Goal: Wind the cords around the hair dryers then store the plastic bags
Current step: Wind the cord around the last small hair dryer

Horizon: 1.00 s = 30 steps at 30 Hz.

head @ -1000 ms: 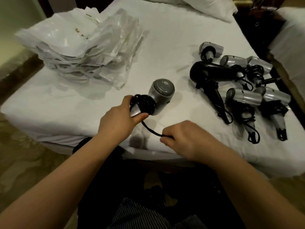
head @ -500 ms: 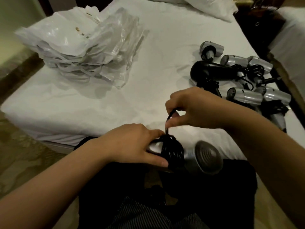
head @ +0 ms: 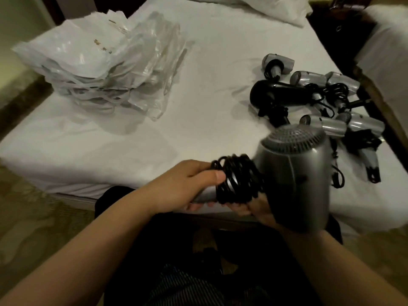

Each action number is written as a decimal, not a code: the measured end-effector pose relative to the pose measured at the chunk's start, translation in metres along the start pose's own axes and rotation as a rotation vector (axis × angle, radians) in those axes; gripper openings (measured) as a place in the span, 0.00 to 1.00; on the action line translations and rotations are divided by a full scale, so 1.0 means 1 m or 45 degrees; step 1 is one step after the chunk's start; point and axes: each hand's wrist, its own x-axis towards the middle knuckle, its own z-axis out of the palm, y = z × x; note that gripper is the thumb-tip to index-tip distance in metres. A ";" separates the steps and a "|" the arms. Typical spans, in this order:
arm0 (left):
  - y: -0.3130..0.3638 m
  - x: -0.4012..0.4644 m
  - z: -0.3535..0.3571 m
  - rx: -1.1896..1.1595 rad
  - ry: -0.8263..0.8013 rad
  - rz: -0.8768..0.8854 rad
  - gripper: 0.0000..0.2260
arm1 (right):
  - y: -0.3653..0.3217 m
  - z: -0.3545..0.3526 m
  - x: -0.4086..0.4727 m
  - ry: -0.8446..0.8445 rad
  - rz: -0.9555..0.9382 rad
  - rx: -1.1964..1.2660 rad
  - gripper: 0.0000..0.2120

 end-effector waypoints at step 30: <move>-0.020 0.039 -0.010 1.180 0.075 -0.420 0.25 | -0.078 -0.030 -0.038 0.120 -0.345 -1.978 0.09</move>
